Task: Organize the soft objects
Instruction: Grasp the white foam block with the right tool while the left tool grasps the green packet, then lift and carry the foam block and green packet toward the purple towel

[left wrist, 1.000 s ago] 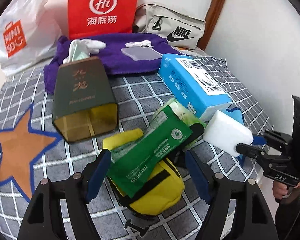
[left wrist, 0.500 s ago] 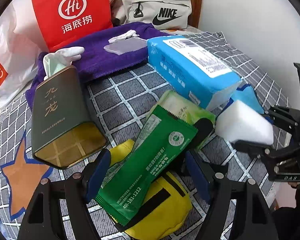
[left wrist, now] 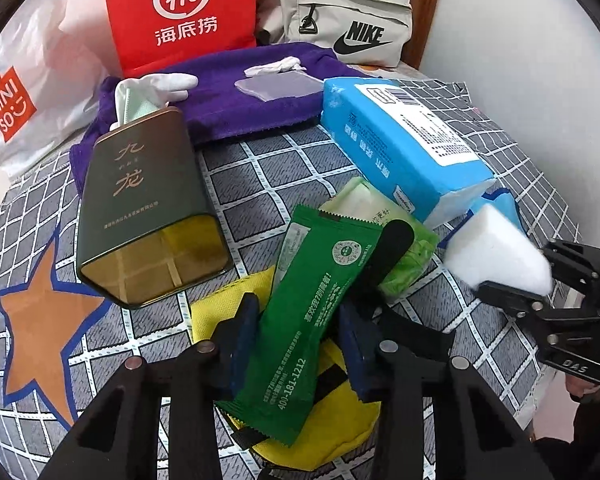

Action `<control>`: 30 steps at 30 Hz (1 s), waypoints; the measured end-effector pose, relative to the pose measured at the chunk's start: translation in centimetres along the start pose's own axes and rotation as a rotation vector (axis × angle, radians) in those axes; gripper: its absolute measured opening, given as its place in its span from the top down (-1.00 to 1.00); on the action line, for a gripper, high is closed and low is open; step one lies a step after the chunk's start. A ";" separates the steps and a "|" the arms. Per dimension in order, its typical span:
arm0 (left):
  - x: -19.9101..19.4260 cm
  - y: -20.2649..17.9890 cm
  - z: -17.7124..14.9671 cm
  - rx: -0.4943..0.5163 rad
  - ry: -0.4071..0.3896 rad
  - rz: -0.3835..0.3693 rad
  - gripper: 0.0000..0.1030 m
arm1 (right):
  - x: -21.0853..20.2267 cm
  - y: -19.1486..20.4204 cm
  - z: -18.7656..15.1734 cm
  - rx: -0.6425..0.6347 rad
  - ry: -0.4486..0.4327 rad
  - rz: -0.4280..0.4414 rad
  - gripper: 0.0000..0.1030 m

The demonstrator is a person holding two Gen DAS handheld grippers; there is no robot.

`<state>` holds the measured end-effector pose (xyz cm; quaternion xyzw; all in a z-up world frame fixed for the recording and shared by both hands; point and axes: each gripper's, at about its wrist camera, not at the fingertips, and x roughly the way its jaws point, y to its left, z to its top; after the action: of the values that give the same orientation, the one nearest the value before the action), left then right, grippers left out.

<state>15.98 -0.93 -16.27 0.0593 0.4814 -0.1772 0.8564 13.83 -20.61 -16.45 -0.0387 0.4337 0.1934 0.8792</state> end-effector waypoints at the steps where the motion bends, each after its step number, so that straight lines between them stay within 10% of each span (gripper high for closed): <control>1: 0.0 0.1 0.0 -0.007 -0.003 0.003 0.38 | -0.4 -0.1 0.1 0.004 -0.010 0.000 0.34; 30: -8.2 5.9 4.3 -0.129 -0.154 -0.029 0.52 | -5.7 0.1 8.9 0.027 -0.140 -0.139 0.36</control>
<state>17.71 5.44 -7.46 -0.0167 0.4253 -0.1625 0.8902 17.31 -20.12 -6.51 -0.0433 0.3700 0.1284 0.9191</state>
